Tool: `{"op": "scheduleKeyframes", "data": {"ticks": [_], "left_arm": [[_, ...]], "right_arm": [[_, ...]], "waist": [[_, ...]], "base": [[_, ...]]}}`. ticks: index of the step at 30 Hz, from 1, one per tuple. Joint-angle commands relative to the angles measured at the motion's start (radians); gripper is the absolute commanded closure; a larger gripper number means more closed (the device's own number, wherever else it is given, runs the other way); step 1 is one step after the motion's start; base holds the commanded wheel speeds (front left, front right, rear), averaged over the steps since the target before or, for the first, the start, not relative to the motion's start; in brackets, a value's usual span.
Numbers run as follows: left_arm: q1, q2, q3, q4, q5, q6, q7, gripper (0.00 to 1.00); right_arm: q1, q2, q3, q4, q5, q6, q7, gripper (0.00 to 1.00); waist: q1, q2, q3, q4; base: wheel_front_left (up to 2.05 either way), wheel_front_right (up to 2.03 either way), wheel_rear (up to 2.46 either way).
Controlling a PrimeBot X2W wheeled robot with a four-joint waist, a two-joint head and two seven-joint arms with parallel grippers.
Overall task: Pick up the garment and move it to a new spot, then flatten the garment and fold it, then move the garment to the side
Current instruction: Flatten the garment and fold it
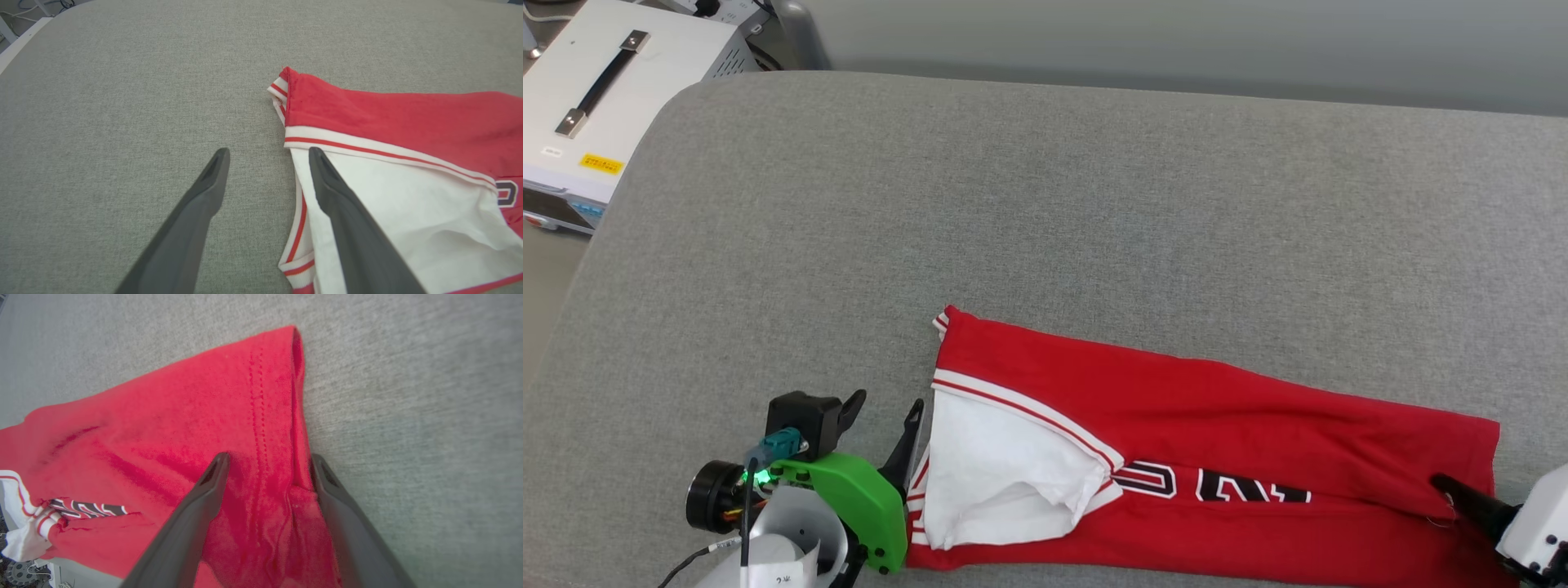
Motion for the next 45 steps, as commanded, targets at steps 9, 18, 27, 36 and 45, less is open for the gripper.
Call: {"op": "scheduleKeyframes", "data": {"ticks": [9,18,27,36,45], "left_arm": [[-0.021,-0.008,-0.007,0.008,-0.002,-0.007,0.011,0.0],[-0.015,-0.007,-0.011,0.009,-0.008,-0.004,0.013,0.0],[-0.016,-0.007,-0.011,0.005,-0.016,-0.004,0.012,0.0],[-0.005,-0.014,-0.022,0.018,-0.022,-0.007,0.013,0.0],[0.017,-0.02,-0.034,0.029,-0.031,-0.008,0.008,0.0]], "right_arm": [[-0.003,0.029,0.088,0.05,0.021,0.001,-0.023,1.0],[-0.004,-0.036,0.097,0.053,0.019,0.001,-0.115,1.0],[-0.033,-0.144,0.056,0.083,-0.03,0.001,-0.221,1.0],[-0.049,-0.19,0.032,0.128,-0.08,0.001,-0.259,1.0],[0.028,-0.127,0.05,0.018,-0.044,0.001,-0.204,1.0]], "waist": [[0.0,0.0,-0.014,-0.005],[0.0,0.0,-0.029,-0.013],[0.0,0.0,-0.037,-0.021],[0.0,0.0,-0.074,-0.021],[0.0,0.0,-0.13,-0.019]], "base": [[0.0,0.0,0.0],[0.0,0.0,0.0],[0.0,0.0,0.0],[0.0,0.0,0.0],[0.0,0.0,0.0]]}}
